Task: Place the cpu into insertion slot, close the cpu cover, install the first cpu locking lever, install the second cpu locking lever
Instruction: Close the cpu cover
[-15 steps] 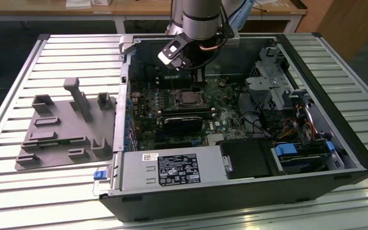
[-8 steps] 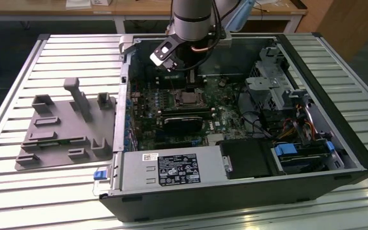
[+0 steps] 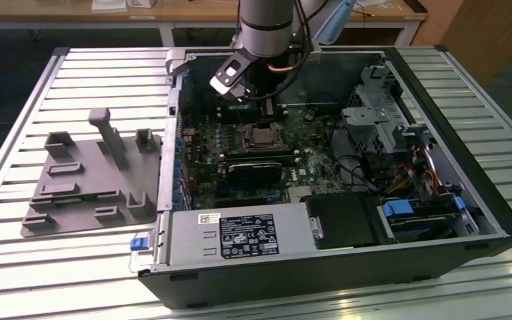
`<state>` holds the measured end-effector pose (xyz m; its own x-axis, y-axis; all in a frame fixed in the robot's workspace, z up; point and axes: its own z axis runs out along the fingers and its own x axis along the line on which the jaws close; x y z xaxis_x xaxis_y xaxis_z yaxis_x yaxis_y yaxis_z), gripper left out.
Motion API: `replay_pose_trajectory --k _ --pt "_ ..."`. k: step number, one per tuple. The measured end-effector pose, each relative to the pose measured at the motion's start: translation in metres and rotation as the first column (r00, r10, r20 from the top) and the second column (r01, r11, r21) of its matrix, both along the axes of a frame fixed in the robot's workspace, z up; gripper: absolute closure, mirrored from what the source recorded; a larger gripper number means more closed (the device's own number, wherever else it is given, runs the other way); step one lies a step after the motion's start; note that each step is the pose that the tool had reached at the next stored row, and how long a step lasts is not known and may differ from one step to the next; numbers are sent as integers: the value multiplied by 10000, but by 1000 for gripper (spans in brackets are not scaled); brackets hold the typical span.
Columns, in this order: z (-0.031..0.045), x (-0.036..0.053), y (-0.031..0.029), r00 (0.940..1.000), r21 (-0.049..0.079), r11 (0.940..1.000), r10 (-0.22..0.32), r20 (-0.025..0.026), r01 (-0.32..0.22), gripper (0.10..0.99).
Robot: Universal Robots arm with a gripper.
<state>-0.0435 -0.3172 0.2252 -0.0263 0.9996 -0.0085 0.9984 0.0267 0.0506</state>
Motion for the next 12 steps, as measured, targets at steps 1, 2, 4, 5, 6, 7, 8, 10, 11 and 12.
replay_pose_trajectory --k 1,2,4,5,6,7,8,10,11,12 --pt "0 0 0 9999 -4 9999 164 0 -164 984" --pt "0 0 0 9995 -5 9995 326 0 -326 984" --pt "0 -1 0 9978 -10 9978 655 -1 -655 984" --pt "0 0 0 9966 -11 9966 827 -1 -827 984" --pt "0 0 0 9951 -12 9951 993 -1 -993 984" --pt "0 -1 0 9932 -14 9932 1163 -1 -1163 984" --pt "0 0 0 9910 -14 9910 1339 -1 -1339 984" --pt "0 0 0 9859 -17 9859 1671 -1 -1671 984" --pt "0 0 0 9827 -17 9827 1852 -1 -1852 984" --pt "0 0 0 9792 -17 9792 2028 -2 -2028 984"
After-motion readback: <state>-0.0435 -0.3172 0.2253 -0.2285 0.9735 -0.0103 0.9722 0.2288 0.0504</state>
